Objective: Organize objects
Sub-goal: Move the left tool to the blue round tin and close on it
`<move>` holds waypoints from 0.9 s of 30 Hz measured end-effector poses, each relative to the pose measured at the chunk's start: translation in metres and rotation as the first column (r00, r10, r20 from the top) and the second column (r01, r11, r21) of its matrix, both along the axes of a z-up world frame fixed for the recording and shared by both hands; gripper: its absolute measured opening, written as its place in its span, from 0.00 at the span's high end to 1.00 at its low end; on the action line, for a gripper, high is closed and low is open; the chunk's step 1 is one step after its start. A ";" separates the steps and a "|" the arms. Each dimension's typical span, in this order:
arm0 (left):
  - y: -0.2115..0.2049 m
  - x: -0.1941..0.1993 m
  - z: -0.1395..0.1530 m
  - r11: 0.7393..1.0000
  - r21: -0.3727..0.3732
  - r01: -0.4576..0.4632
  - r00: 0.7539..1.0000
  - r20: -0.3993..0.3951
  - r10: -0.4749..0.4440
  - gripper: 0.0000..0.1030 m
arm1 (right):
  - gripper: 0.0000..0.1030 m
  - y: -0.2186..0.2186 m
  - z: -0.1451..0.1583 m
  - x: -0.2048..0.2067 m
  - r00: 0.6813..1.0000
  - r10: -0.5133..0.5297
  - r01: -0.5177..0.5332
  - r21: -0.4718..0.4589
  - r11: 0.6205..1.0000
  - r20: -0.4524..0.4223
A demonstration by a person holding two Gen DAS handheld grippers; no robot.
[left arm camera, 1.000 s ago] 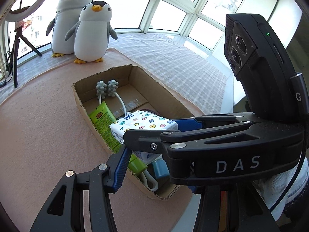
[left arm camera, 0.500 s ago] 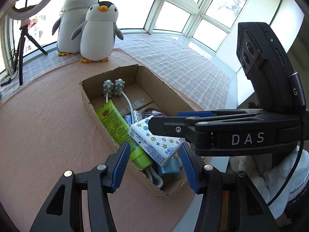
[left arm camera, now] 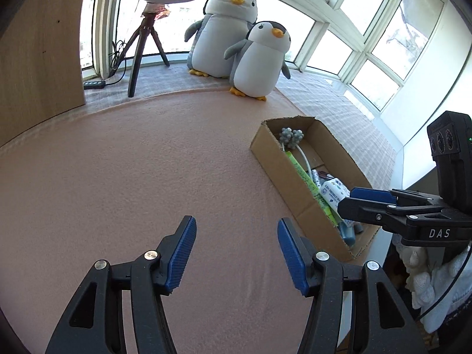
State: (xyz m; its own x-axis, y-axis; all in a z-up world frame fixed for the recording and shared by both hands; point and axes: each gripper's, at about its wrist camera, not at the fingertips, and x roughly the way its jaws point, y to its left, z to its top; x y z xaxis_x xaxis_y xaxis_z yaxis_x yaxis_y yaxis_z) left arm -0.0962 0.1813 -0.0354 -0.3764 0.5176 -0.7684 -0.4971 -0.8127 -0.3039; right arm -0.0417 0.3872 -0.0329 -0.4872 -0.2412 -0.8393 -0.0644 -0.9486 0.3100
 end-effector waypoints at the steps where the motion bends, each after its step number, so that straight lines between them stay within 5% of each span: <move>1: -0.016 -0.004 0.000 1.000 -0.003 -0.028 1.000 -0.002 0.028 0.41 | 0.38 -0.006 0.001 0.000 1.000 0.007 -0.007 -0.002 1.000 -0.003; 11: -0.173 -0.058 0.009 0.959 -0.048 -0.278 0.961 -0.018 0.277 0.40 | 0.36 -0.061 0.025 -0.001 0.998 0.049 -0.049 0.009 0.999 -0.041; 20: -0.297 -0.132 -0.005 0.876 -0.171 -0.452 0.891 -0.036 0.452 0.39 | 0.35 -0.097 0.022 0.007 0.999 0.049 -0.048 0.064 0.997 -0.021; 27: -0.370 -0.194 -0.029 0.824 -0.191 -0.533 0.840 -0.002 0.542 0.37 | 0.35 -0.117 0.014 0.018 1.000 0.015 -0.017 0.092 0.996 0.014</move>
State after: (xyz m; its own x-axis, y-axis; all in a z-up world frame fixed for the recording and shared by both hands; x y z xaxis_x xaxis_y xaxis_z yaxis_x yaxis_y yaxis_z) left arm -0.2900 -0.1891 -0.0648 -0.5138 0.0987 -0.8522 0.0463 -0.9887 -0.1424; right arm -0.0239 0.2699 -0.0185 -0.4728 -0.1698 -0.8647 -0.0525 -0.9741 0.2200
